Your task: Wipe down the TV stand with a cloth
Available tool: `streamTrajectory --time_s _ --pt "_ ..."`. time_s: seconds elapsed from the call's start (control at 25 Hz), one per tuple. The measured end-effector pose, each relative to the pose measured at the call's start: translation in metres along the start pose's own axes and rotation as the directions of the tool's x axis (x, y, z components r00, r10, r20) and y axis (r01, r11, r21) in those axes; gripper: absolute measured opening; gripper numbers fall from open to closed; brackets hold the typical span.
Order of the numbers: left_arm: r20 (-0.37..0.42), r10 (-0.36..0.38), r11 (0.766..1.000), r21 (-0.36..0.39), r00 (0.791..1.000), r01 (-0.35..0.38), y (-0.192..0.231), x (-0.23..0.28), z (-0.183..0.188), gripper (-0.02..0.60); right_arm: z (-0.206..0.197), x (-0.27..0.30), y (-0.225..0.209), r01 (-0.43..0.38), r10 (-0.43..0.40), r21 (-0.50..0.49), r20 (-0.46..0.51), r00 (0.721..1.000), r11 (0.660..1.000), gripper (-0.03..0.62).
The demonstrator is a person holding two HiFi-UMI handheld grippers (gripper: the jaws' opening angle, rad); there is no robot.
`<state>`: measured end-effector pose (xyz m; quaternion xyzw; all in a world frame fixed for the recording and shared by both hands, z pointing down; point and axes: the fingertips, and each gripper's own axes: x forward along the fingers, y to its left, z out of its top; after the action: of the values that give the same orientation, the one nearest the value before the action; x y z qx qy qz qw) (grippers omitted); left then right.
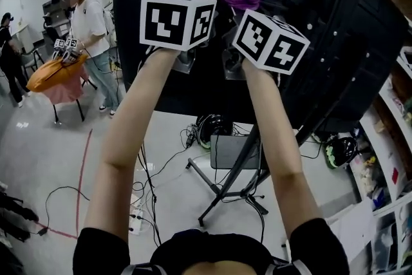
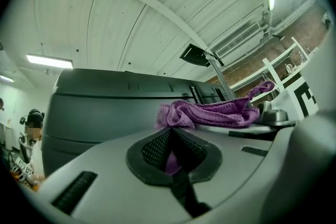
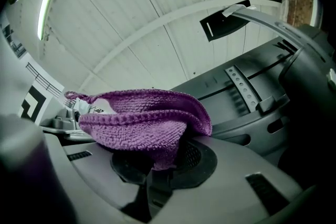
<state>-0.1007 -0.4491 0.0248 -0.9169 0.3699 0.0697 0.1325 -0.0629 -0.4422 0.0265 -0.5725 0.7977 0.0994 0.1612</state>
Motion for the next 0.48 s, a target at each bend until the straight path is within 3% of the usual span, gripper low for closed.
streamTrajectory --time_s 0.28,0.48 --pt "-0.007 -0.065 0.998 -0.014 0.998 0.065 -0.028 0.025 0.009 0.006 0.012 -0.015 -0.032 0.077 -0.077 -0.007 0.020 0.997 0.997 0.064" --pt "-0.025 -0.105 0.994 0.021 0.994 0.106 -0.058 0.043 0.012 0.006 0.019 -0.036 -0.058 0.168 -0.168 -0.006 0.045 0.985 0.986 0.064"
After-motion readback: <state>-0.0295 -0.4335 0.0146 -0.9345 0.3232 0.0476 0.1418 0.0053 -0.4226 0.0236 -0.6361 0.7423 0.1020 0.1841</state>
